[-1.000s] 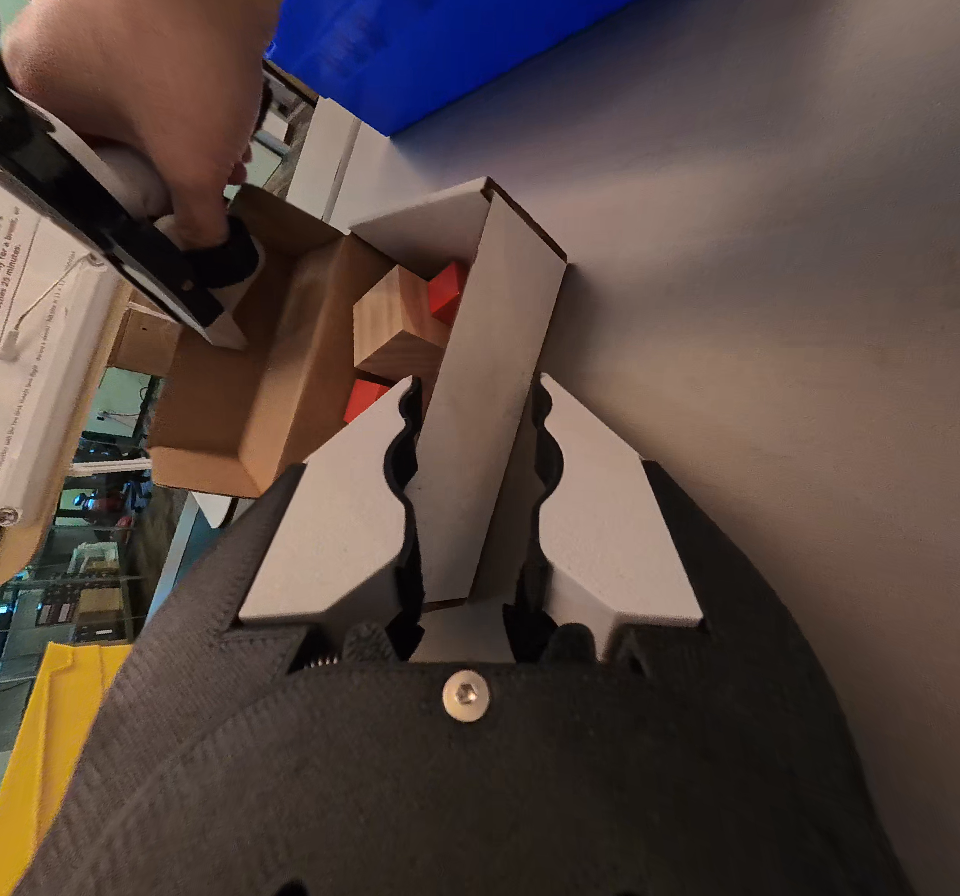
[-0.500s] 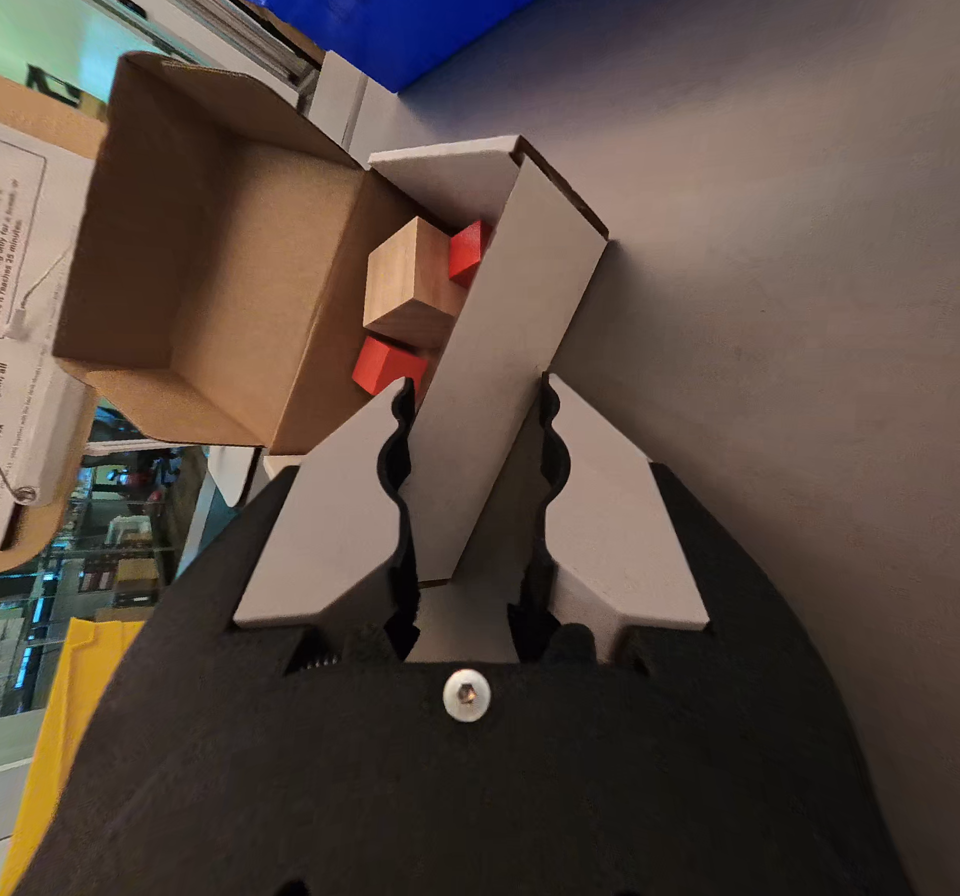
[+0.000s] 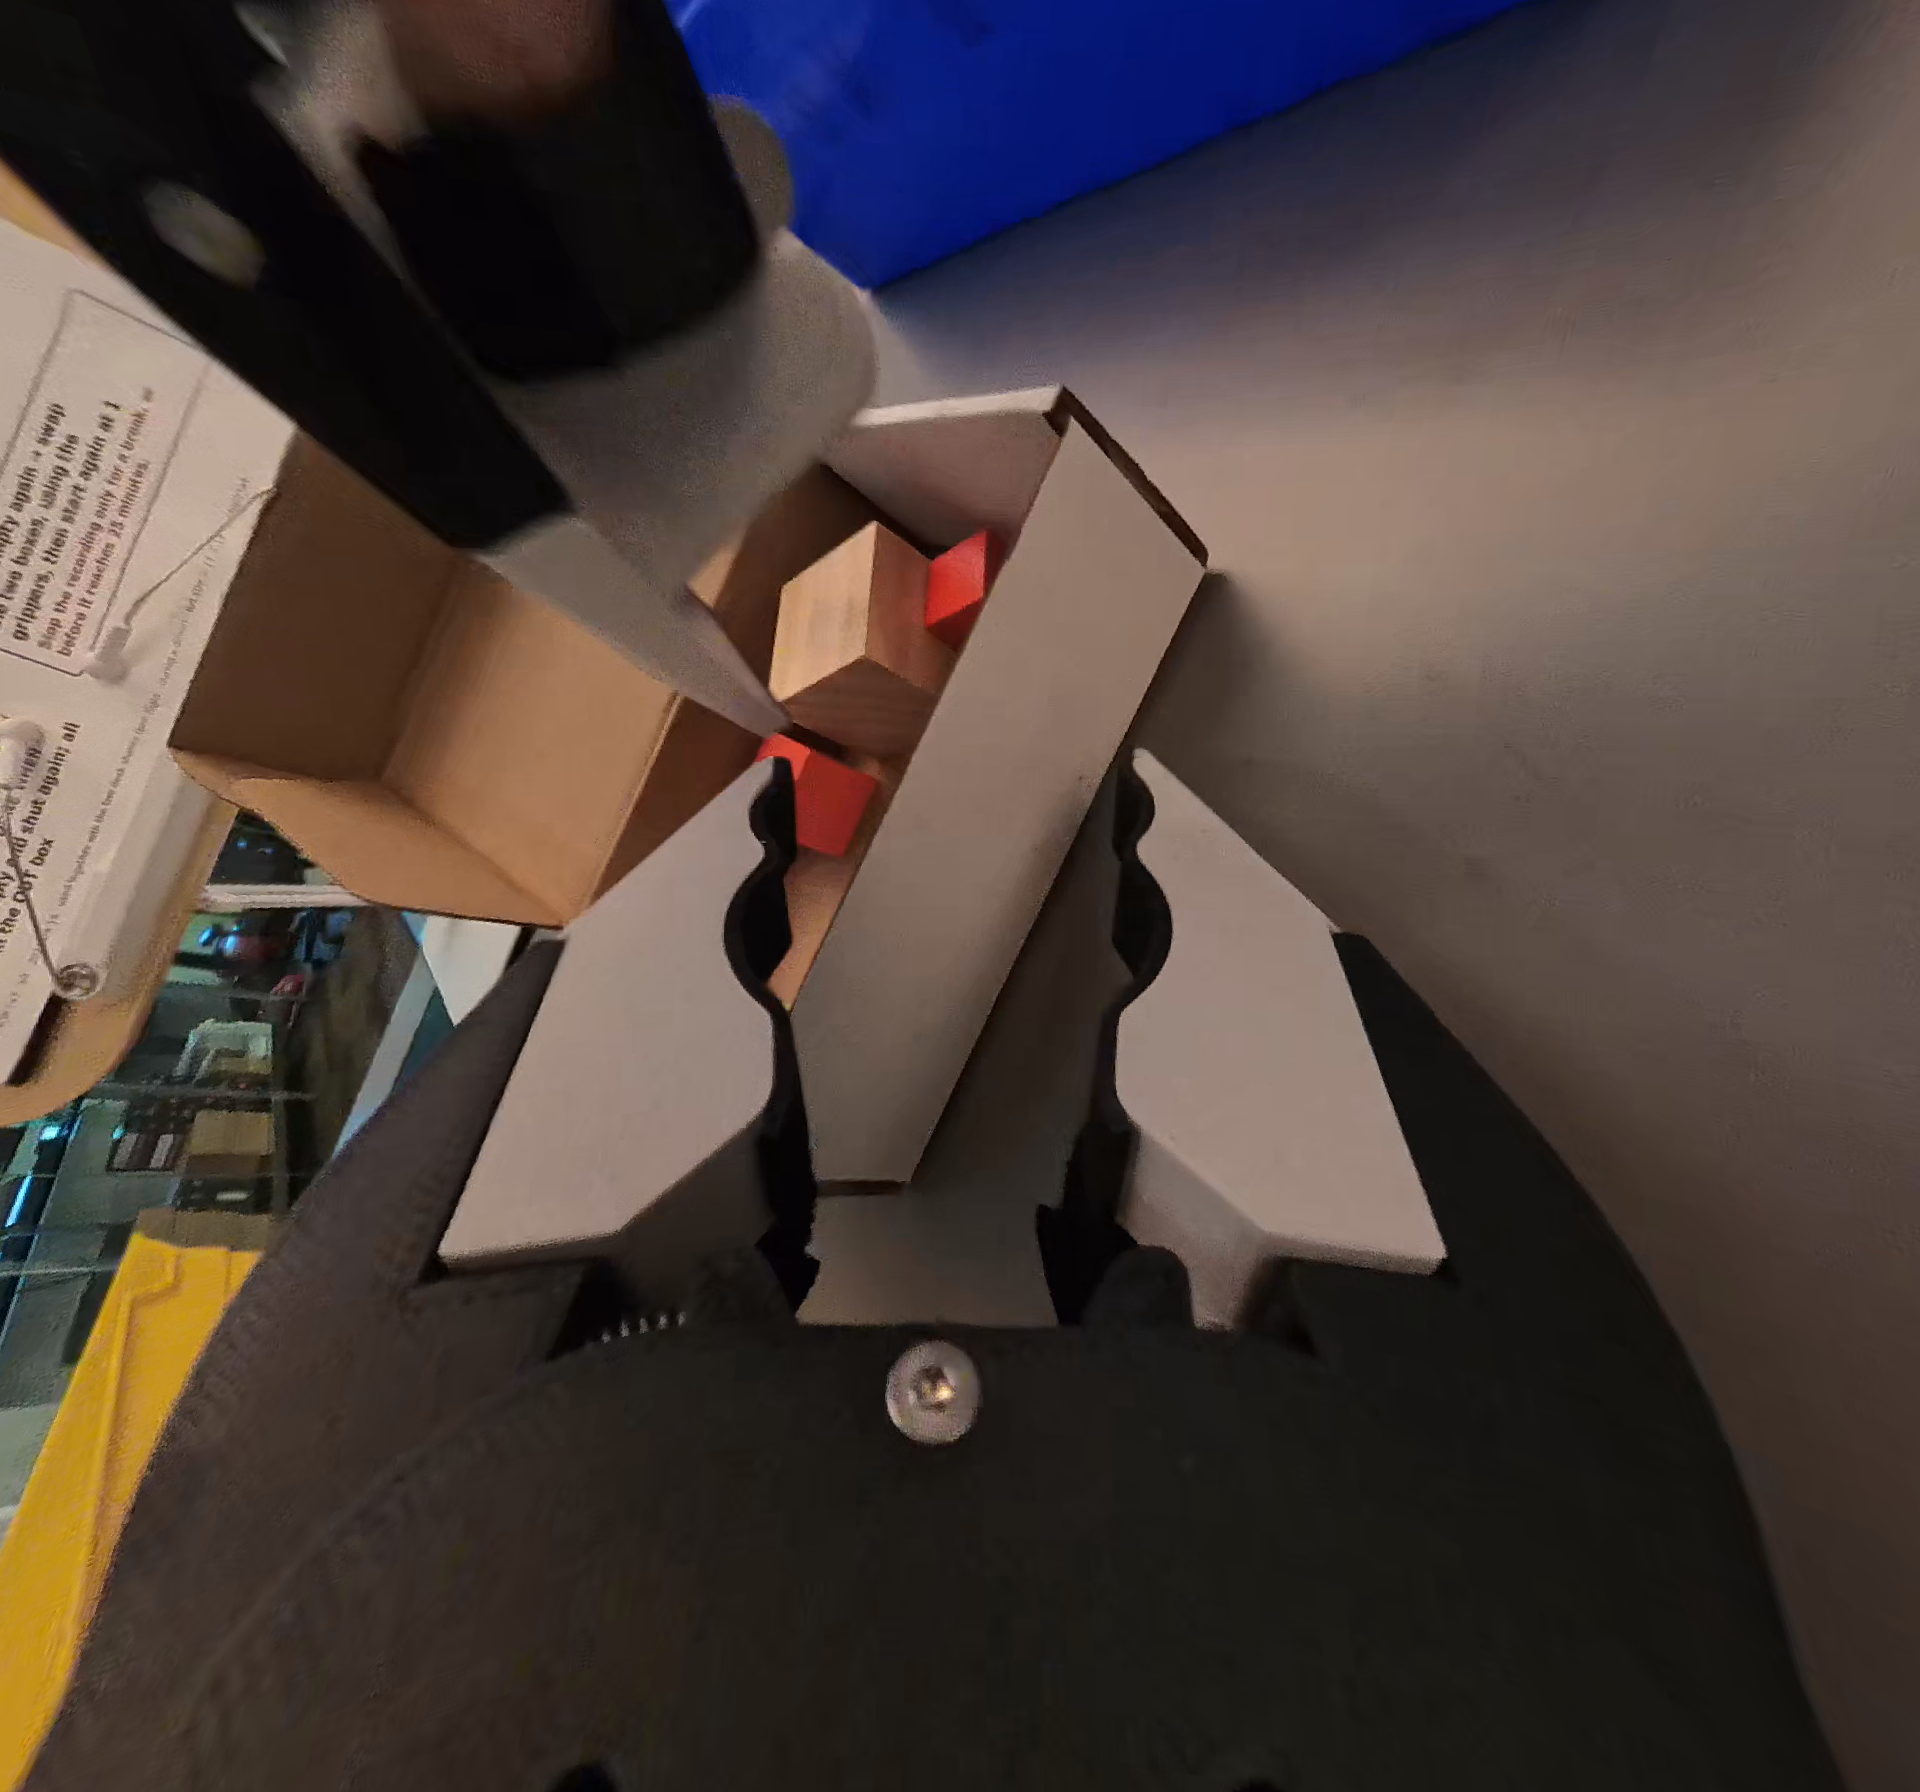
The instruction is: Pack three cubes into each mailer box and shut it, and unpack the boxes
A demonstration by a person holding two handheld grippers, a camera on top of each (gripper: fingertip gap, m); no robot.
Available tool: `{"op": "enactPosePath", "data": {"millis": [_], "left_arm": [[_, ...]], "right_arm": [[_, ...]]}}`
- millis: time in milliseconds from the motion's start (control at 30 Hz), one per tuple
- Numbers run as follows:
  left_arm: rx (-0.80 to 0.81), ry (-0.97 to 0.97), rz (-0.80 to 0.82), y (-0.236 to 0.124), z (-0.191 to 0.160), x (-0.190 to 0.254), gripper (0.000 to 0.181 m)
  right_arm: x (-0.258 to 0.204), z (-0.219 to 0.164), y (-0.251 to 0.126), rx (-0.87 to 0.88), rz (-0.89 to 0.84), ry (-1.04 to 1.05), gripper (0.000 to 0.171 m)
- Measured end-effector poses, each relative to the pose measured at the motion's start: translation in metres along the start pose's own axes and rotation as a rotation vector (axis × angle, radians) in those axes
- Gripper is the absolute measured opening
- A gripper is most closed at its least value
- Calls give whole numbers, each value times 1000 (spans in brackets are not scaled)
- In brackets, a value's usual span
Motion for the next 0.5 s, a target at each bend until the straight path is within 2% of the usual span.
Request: {"op": "enactPosePath", "data": {"millis": [167, 300, 333, 500], "left_arm": [[-1, -36, -43, -11, -8, -2, 62], [-43, -61, -103, -6, -17, 1, 63], [-40, -62, -111, -6, -16, 1, 59], [-25, -73, -126, -7, -15, 2, 59]], "right_arm": [[8, -9, 26, -86, -93, 60, 65], [9, -11, 39, -119, -54, 105, 55], [12, -10, 39, -109, -68, 98, 46], [10, -5, 24, -77, 2, 110, 45]]}}
Point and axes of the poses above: each gripper's, where its closed fingertips meet, y out along the fingers, z out of its top, x = y × z across the jaws, the point moved 6 cm from there along -y, back along the fingers, and after that the axes turned 4 degrees about y, right-handed, at the moved point
